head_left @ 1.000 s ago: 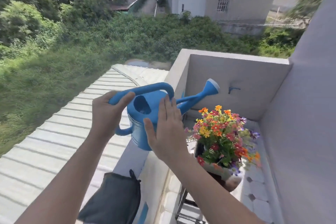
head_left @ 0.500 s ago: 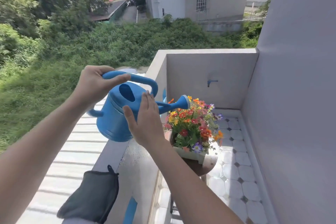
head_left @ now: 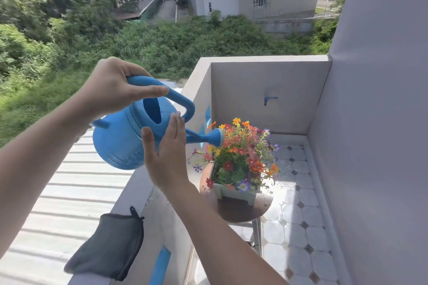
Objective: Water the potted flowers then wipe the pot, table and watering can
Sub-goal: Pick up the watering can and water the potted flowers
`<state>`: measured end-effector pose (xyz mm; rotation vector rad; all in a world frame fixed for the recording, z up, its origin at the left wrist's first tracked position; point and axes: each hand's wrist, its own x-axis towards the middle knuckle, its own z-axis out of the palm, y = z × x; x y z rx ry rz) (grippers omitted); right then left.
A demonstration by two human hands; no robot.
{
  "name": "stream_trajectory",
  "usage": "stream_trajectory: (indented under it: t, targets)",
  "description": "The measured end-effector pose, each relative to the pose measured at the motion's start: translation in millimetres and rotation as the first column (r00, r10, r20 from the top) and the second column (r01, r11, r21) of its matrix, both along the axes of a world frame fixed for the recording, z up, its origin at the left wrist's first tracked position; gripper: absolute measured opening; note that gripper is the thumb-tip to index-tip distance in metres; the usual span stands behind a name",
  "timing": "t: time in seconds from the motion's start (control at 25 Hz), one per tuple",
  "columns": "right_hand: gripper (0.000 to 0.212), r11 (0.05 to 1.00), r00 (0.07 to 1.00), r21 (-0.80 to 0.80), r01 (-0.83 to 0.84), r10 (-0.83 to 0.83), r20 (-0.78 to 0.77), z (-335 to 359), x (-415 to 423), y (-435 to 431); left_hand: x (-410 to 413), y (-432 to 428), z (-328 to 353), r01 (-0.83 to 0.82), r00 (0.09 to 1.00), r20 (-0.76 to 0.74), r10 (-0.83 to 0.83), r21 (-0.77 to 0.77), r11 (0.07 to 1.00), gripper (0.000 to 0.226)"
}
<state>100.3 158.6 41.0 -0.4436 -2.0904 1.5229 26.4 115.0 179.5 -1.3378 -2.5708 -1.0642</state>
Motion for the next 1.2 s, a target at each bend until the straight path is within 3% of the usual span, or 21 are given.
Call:
stream_trajectory:
  t: [0.32,0.56,0.8,1.2]
  targets:
    - [0.078,0.993,0.997,-0.095,-0.077,0.079,0.015,1.6,8.8,-35.6,8.1,-25.0,7.3,-0.016,0.999,-0.034,0.012,-0.125,0.992,0.026]
    - [0.085,0.984,1.000,-0.180,0.007,-0.012,-0.028,5.3,29.4,-53.7,26.2,-25.3,14.0,0.045,0.999,0.018,-0.042,-0.180,0.983,0.023]
    - [0.093,0.991,0.993,-0.098,0.093,-0.099,-0.059,14.7,30.4,-39.4,31.2,-17.3,22.4,0.075,0.996,-0.035,-0.080,-0.124,0.989,0.026]
    - [0.093,0.994,0.999,-0.108,0.007,-0.012,-0.040,10.6,27.0,-53.4,28.9,-35.3,22.2,0.025,0.998,-0.056,-0.034,-0.145,0.989,0.024]
